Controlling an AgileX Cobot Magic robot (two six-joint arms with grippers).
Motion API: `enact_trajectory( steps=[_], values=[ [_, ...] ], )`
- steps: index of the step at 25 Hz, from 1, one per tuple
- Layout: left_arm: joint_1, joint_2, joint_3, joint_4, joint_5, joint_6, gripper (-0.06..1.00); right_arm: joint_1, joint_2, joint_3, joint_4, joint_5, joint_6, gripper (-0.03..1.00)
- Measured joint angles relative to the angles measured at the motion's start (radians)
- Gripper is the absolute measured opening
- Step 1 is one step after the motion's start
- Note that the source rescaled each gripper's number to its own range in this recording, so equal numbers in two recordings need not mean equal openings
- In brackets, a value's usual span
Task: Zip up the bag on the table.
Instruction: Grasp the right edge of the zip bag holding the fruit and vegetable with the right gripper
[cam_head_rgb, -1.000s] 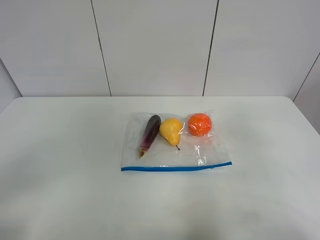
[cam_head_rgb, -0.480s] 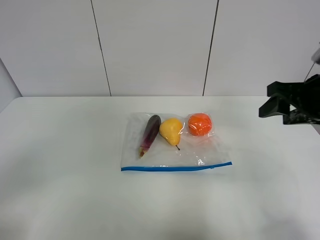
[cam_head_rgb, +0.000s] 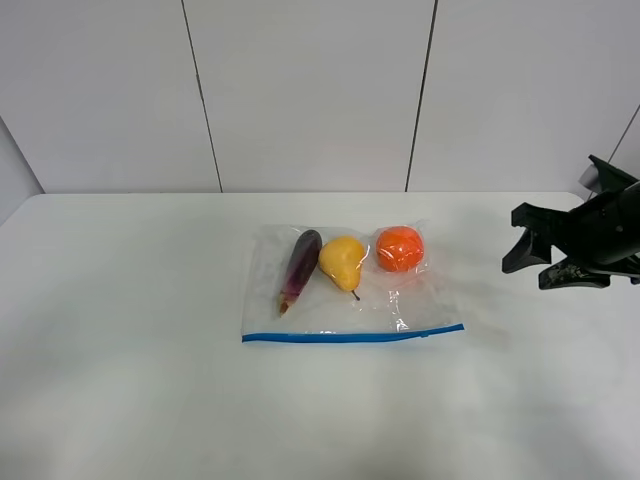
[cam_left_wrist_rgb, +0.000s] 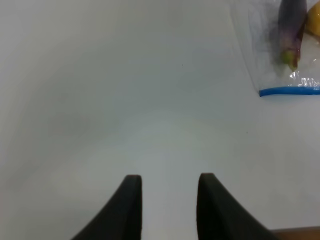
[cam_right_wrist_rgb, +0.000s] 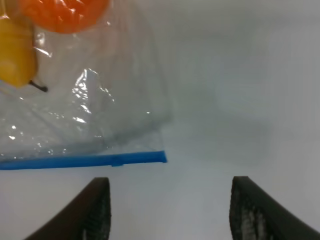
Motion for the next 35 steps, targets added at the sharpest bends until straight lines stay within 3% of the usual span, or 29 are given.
enact_trajectory(
  steps=[7, 18, 23, 28, 35],
  values=[
    [0.0, 0.0, 0.0, 0.0, 0.0, 0.0, 0.63, -0.062, 0.154, -0.001, 0.291, 0.044, -0.198, 0.78],
    [0.0, 0.0, 0.0, 0.0, 0.0, 0.0, 0.63, -0.067, 0.34, -0.002, 0.434, 0.038, -0.36, 0.78],
    [0.0, 0.0, 0.0, 0.0, 0.0, 0.0, 0.63, -0.067, 0.431, -0.003, 0.54, 0.055, -0.496, 0.78],
    [0.0, 0.0, 0.0, 0.0, 0.0, 0.0, 0.63, -0.067, 0.496, -0.004, 0.577, 0.065, -0.565, 0.78],
    [0.0, 0.0, 0.0, 0.0, 0.0, 0.0, 0.63, -0.067, 0.516, -0.004, 0.603, 0.082, -0.636, 0.67]
  ],
)
